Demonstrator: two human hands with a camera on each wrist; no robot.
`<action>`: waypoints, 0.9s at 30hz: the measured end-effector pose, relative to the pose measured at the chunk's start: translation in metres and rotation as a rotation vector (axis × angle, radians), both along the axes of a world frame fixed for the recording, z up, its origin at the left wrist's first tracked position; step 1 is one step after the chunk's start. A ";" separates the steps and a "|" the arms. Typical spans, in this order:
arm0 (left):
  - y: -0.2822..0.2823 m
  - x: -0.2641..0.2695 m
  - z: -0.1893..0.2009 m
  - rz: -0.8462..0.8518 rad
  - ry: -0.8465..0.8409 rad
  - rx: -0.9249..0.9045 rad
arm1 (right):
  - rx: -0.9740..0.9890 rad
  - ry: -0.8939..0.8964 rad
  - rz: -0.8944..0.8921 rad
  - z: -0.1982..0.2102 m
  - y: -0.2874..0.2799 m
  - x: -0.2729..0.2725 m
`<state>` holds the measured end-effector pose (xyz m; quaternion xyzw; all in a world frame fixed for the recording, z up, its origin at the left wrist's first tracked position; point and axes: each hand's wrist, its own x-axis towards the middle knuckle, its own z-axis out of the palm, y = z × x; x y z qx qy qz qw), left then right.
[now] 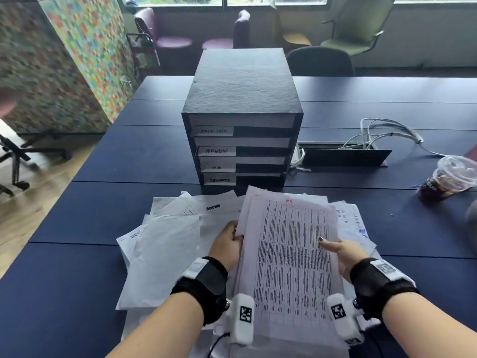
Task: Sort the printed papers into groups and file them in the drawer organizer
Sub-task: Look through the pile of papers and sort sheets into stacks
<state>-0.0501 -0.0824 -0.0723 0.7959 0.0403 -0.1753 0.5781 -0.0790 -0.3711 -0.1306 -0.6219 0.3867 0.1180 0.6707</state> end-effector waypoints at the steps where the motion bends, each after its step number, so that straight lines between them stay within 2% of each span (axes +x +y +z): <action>1: -0.003 0.000 -0.001 -0.040 0.025 -0.045 | -0.048 -0.007 0.014 0.000 -0.003 0.001; 2: -0.004 0.001 -0.002 -0.095 0.048 -0.050 | -0.112 -0.007 0.030 0.006 -0.004 0.000; 4: -0.003 0.002 -0.004 -0.170 0.047 0.111 | -0.239 -0.012 0.061 0.028 -0.002 -0.002; 6: 0.007 0.007 -0.009 -0.020 0.009 0.343 | -0.348 -0.027 0.095 0.033 -0.009 -0.002; 9: 0.037 0.016 -0.015 0.189 0.058 0.641 | -0.475 0.004 0.131 0.029 -0.021 -0.003; 10: 0.048 0.019 -0.017 0.237 0.099 0.655 | -0.476 0.008 0.133 0.026 -0.024 -0.004; 12: 0.065 0.025 -0.021 0.309 0.176 0.492 | -0.453 0.009 0.126 0.007 -0.032 -0.003; 14: 0.071 0.024 -0.022 0.315 0.166 0.379 | -0.421 0.016 0.113 0.006 -0.029 -0.003; 18: 0.059 0.015 -0.022 0.276 0.050 0.543 | -0.368 -0.005 0.072 0.016 -0.019 -0.003; 21: 0.042 0.006 -0.027 0.109 0.121 0.405 | -0.373 0.004 0.098 0.016 -0.016 -0.002; 23: 0.035 0.005 -0.025 0.042 0.087 0.420 | -0.403 0.029 0.130 0.016 -0.013 -0.002; 25: 0.034 0.008 -0.020 0.075 0.021 0.450 | -0.468 0.056 0.177 0.018 -0.012 -0.001; 27: 0.038 0.013 -0.009 0.204 -0.036 0.419 | -0.541 0.098 0.230 0.019 -0.013 -0.001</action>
